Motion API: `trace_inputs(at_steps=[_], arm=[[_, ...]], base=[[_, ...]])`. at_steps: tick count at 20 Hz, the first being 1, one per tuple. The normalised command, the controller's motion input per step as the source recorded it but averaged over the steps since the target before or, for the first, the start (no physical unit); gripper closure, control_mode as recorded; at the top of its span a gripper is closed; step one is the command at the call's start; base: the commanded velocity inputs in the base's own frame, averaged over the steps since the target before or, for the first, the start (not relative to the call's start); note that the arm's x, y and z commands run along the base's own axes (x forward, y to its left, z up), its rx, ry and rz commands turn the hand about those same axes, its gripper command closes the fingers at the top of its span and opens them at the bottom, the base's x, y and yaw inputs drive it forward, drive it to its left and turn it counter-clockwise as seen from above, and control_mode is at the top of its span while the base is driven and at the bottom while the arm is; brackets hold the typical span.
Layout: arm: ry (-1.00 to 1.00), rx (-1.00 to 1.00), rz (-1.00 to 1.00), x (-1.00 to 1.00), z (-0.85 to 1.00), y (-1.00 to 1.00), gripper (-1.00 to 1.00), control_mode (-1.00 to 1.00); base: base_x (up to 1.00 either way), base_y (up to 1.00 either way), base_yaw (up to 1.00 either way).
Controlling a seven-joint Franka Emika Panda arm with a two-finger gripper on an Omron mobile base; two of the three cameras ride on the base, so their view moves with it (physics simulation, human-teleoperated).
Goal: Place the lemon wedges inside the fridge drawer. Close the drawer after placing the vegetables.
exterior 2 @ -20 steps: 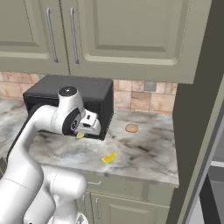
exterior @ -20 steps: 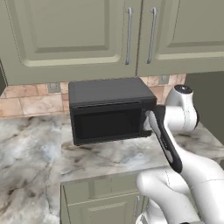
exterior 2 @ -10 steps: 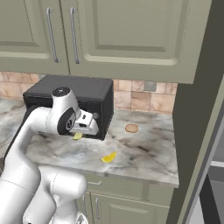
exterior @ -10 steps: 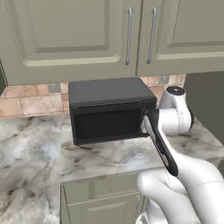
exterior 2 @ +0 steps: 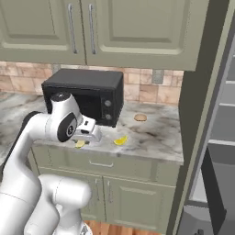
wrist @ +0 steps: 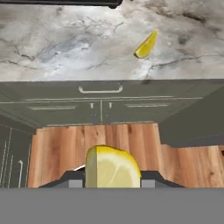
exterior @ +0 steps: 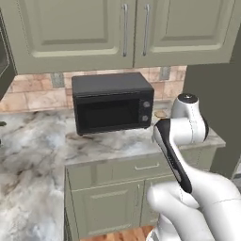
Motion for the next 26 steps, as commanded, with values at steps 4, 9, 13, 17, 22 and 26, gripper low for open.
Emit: trace_inputs(at_steps=[4, 9, 13, 17, 22, 26], arm=[[0.0, 0.0, 0.0, 0.0, 0.0, 0.0, 1.0, 1.0], [0.0, 0.0, 0.0, 0.0, 0.0, 0.0, 1.0, 1.0], [0.0, 0.0, 0.0, 0.0, 0.0, 0.0, 1.0, 1.0], [0.0, 0.0, 0.0, 0.0, 0.0, 0.0, 1.0, 1.0], [0.0, 0.0, 0.0, 0.0, 0.0, 0.0, 1.0, 1.0], [0.0, 0.0, 0.0, 0.0, 0.0, 0.0, 1.0, 1.0]], base=[[-1.0, -0.17, -0.06], [-0.71, -0.58, -0.08], [0.1, -0.64, -0.4], [0.31, -0.34, -0.61], [0.47, -0.16, -0.56], [0.88, 0.25, -0.29]])
